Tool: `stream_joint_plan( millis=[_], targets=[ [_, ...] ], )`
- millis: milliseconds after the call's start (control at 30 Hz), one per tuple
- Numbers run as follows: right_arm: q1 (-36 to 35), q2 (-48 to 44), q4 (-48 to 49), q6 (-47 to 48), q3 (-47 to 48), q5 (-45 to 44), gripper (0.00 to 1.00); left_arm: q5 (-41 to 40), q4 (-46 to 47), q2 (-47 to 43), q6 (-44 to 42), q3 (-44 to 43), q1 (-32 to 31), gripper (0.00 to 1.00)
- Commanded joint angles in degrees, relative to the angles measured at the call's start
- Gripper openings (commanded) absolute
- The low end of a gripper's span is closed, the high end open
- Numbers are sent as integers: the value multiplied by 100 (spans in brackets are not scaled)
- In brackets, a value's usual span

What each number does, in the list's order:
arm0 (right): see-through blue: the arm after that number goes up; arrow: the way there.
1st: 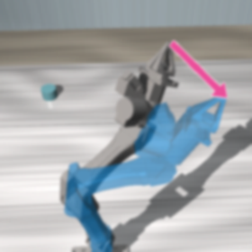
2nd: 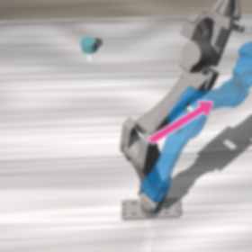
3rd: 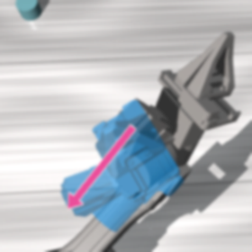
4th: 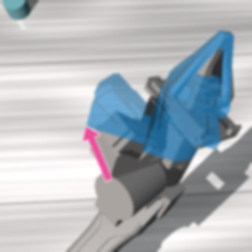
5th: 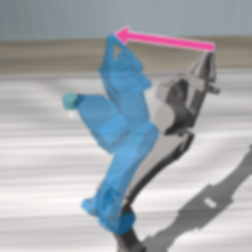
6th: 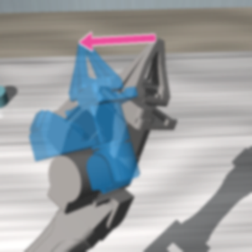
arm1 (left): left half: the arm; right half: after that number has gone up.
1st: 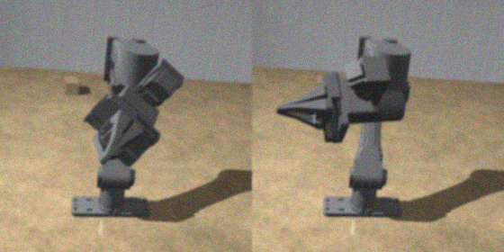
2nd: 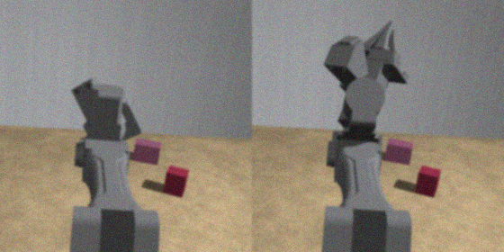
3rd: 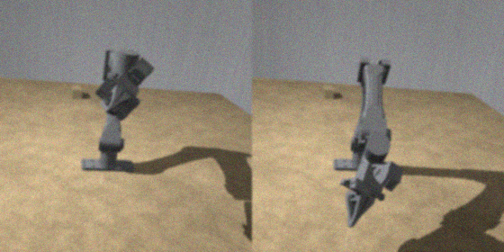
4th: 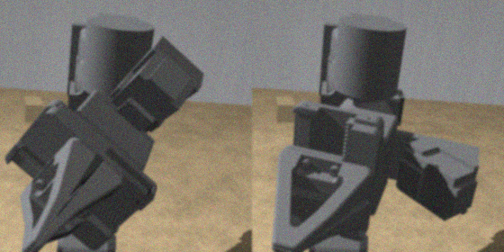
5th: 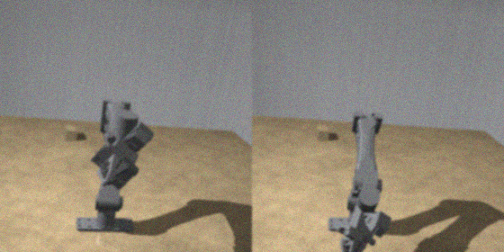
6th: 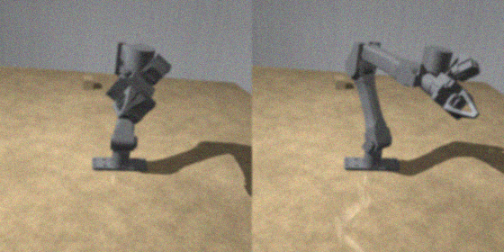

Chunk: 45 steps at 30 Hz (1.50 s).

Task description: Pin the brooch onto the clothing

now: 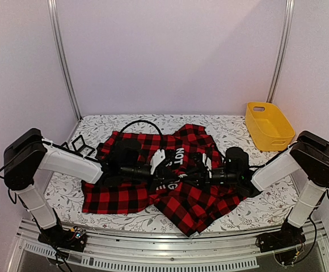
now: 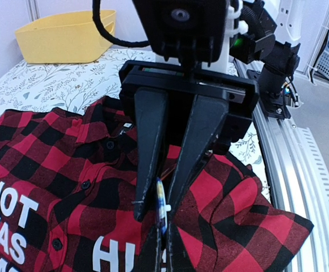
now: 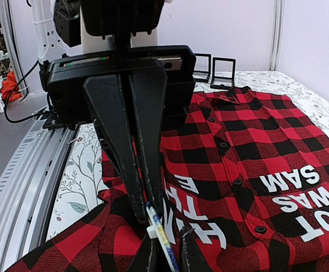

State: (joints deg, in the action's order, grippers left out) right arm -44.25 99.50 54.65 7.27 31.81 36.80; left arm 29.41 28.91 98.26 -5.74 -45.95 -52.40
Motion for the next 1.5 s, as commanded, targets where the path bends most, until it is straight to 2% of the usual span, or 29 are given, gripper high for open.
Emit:
stream_joint_plan(
  millis=[0, 200, 367, 633, 1033, 1167, 1267, 1467],
  targets=[
    [38, 74, 313, -264, -79, -610, 11, 247, 59, -167, 35, 49, -21, 0],
    [39, 51, 577, -532, -200, -795, 7, 242, 63, -181, 72, 66, -16, 0],
    [39, 29, 794, -662, -329, -996, 6, 231, 91, -191, 105, 84, -14, 0],
    [39, -81, 823, -431, -453, -801, 9, 171, 85, -213, 72, 98, 15, 0],
    [39, -220, 448, -22, -434, -314, 21, 113, -16, -190, 7, 48, 32, 0],
    [58, -355, 274, 123, -465, -252, 31, 1, -70, -155, -44, 52, 43, 0],
    [233, -580, 128, 157, -515, -119, 39, -451, -477, -59, -424, -73, -18, 0],
    [434, -1310, -664, 313, -512, -511, 42, -1684, -1529, 128, -1606, -417, -481, 0]
  ],
)
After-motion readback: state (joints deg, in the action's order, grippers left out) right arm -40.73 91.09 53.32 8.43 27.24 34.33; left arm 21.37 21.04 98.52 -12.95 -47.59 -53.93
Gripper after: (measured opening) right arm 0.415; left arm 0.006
